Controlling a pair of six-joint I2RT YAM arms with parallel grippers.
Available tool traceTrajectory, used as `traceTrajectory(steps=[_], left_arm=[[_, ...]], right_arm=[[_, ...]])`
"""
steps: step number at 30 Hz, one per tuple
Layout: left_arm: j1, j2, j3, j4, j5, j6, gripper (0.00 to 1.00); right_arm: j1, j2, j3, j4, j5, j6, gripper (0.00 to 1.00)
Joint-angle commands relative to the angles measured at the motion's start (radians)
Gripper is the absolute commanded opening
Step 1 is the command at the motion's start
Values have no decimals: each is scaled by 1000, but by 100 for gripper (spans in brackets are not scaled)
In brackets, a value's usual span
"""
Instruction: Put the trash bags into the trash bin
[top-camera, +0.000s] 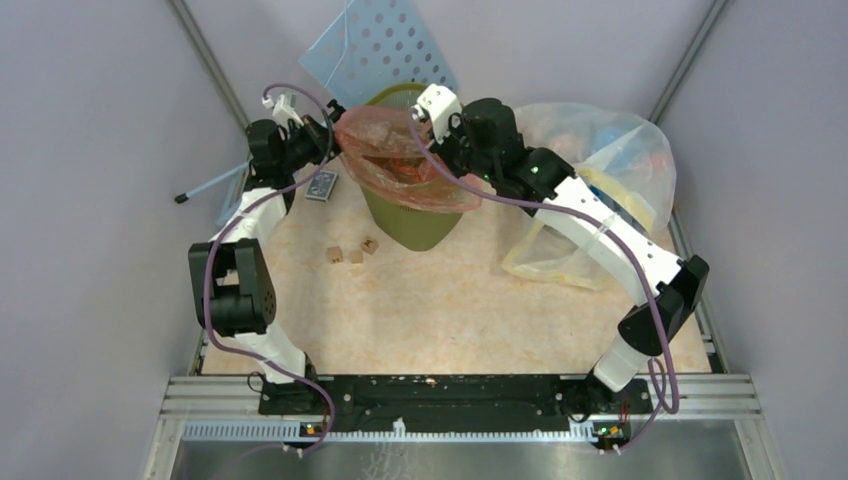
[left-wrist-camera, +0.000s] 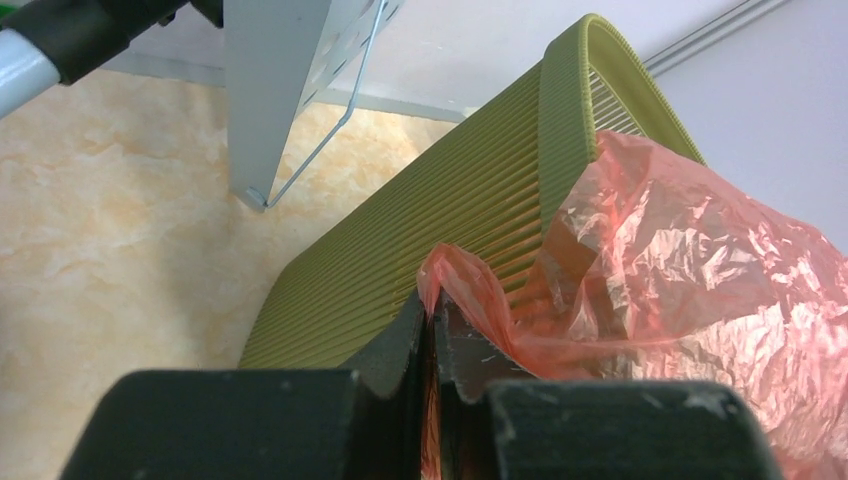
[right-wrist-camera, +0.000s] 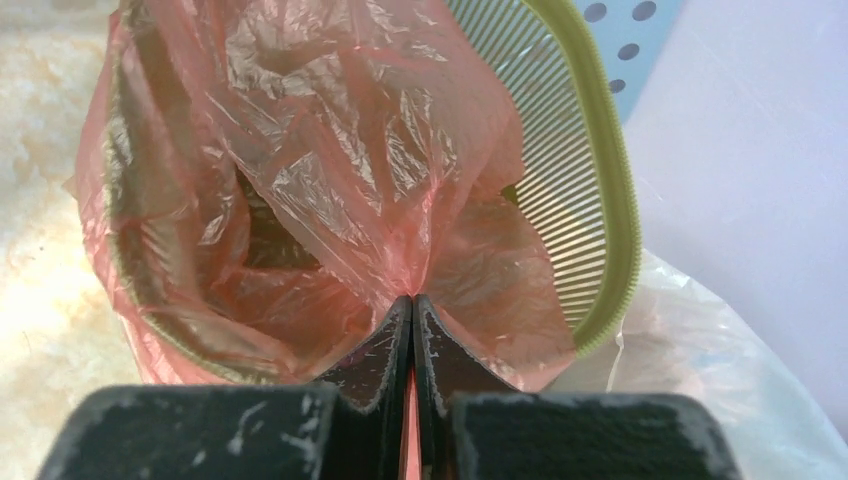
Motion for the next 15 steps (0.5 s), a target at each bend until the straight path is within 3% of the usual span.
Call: traceTrajectory(steps=[1,6,15], left_arm=[[-9,20,48,105,45,-20,9],[-19,62,52,171,97,-53,8],[-48,87,59,243,177,-52,9]], right_arm=[[-72,8,88,30,-45,69,0],[-198,17,97,51,-164,199,0],[-322,141,242,-37,-168,362,0]])
